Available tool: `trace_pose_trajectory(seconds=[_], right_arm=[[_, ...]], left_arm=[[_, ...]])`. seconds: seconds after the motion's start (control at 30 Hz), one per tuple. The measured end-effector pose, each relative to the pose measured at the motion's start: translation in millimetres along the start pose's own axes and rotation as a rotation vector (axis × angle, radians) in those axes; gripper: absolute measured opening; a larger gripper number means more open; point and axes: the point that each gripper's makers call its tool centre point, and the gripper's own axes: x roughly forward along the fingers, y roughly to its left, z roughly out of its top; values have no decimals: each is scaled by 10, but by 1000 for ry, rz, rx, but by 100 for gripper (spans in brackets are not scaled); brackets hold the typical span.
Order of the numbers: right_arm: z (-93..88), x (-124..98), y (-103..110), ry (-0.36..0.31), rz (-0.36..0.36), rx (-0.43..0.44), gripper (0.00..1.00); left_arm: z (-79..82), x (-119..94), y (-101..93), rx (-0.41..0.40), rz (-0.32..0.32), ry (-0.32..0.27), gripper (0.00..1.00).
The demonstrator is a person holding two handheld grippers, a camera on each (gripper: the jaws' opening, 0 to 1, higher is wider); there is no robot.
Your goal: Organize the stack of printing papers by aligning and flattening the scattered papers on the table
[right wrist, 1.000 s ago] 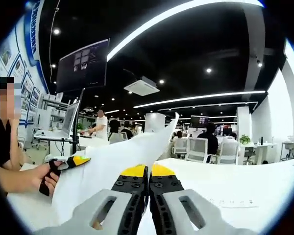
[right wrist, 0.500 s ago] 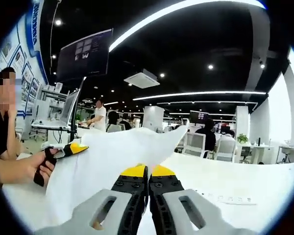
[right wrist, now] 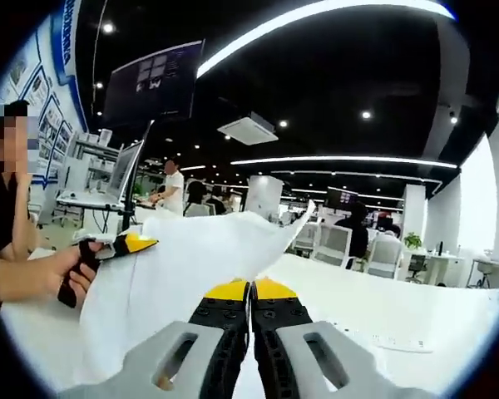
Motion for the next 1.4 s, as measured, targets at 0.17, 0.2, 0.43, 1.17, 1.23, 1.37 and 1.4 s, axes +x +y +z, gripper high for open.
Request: trace_pose_trajectory(seconds=[0.17, 0.2, 0.43, 1.17, 1.23, 1.37, 1.4], right_arm=[[35, -7, 8, -10, 5, -1, 0], [42, -8, 11, -11, 6, 0, 0], [58, -2, 61, -11, 14, 8, 0], [-3, 13, 162, 39, 17, 16, 0], [-3, 13, 159, 40, 15, 14, 0], [-3, 12, 150, 42, 9, 15, 0], [-1, 12, 150, 41, 9, 14, 0]], left_arm=[[-10, -1, -15, 7, -2, 0, 12], [-6, 1, -18, 7, -4, 0, 13], [-9, 0, -27, 6, -5, -1, 14], [-3, -5, -26, 7, -2, 0, 14], [-4, -4, -28, 7, -3, -1, 14], [-16, -5, -34, 7, -3, 0, 14], [-20, -5, -35, 6, -3, 0, 14]])
